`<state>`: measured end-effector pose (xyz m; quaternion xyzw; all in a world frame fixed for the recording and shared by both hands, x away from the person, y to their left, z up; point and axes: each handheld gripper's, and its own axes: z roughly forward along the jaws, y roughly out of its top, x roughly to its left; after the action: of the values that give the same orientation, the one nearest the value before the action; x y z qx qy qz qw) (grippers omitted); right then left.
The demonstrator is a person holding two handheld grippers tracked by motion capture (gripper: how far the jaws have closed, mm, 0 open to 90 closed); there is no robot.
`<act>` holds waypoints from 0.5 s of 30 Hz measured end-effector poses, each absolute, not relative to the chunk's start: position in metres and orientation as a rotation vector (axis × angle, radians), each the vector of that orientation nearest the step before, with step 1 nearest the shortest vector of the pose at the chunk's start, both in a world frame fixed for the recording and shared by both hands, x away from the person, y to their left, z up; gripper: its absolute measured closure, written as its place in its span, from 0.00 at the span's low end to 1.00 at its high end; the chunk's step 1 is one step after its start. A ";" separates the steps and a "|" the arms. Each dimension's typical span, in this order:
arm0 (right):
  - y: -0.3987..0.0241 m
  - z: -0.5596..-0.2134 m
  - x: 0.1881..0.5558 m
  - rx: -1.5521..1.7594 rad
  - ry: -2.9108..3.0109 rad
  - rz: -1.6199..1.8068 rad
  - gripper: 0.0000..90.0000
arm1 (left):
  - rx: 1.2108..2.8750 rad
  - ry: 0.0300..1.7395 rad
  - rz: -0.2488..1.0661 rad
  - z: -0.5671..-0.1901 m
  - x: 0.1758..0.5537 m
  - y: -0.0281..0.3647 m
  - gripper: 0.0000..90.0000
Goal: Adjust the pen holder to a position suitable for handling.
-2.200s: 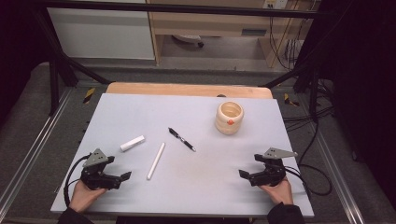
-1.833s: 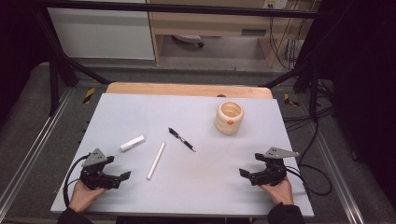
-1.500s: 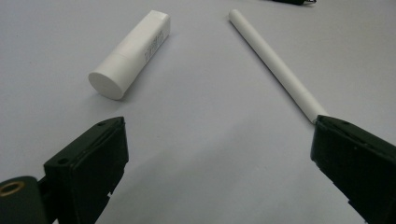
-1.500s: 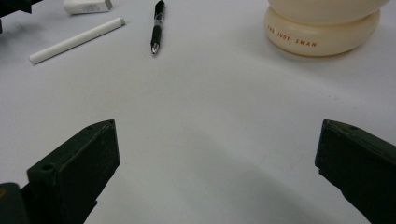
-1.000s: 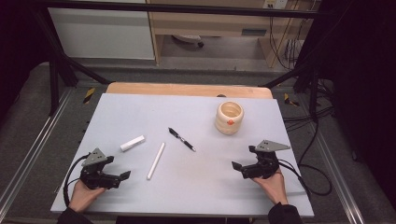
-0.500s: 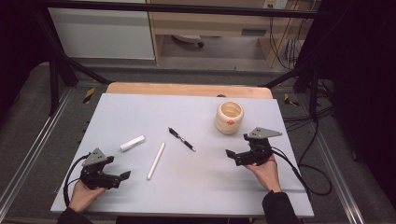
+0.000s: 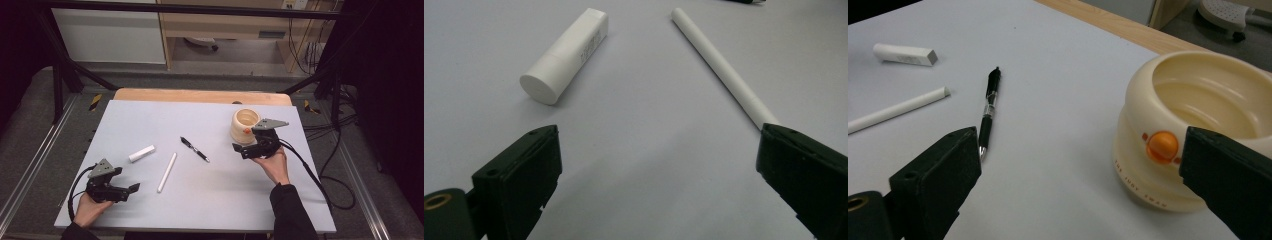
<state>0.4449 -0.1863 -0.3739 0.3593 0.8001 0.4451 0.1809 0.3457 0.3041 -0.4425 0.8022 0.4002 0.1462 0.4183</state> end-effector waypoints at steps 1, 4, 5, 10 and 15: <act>-0.185 -0.372 0.448 1.003 2.259 1.250 0.05 | 2.013 1.003 0.367 -0.443 0.346 0.304 0.05; -0.183 -0.369 0.457 0.996 2.260 1.227 0.07 | 2.017 1.001 0.366 -0.443 0.346 0.304 0.05; -0.182 -0.369 0.460 0.988 2.260 1.223 0.08 | 2.018 1.002 0.366 -0.443 0.346 0.304 0.05; -0.177 -0.367 0.475 0.982 2.254 1.202 0.12 | 2.016 1.003 0.363 -0.443 0.346 0.304 0.05; -0.174 -0.366 0.489 0.978 2.251 1.193 0.20 | 2.017 1.001 0.361 -0.443 0.346 0.304 0.05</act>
<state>0.4894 -0.1739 -0.3662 0.3509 0.8073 0.4280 0.2048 0.3464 0.3040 -0.4430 0.8038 0.3990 0.1438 0.4172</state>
